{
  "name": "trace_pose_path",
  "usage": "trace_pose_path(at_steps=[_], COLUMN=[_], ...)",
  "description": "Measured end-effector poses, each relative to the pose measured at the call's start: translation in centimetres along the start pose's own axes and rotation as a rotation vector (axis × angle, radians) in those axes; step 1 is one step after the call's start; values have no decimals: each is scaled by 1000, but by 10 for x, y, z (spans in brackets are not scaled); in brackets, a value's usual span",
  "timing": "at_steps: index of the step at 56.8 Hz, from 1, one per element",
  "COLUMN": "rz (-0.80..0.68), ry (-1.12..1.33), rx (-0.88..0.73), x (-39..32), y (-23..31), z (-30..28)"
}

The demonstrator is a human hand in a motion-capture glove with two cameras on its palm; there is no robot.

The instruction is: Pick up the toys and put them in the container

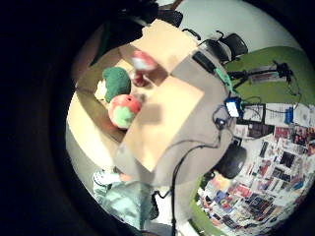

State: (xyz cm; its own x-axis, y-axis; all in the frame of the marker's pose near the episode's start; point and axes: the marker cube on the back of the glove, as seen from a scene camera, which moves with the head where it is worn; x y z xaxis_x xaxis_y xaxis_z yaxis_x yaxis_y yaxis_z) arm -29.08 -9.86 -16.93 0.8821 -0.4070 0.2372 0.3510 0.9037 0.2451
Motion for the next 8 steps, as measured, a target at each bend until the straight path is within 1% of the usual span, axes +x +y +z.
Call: trace_pose_path(at_steps=[8], rz=[2], ry=[8], rx=[32], x=[31], y=[20], z=[-17])
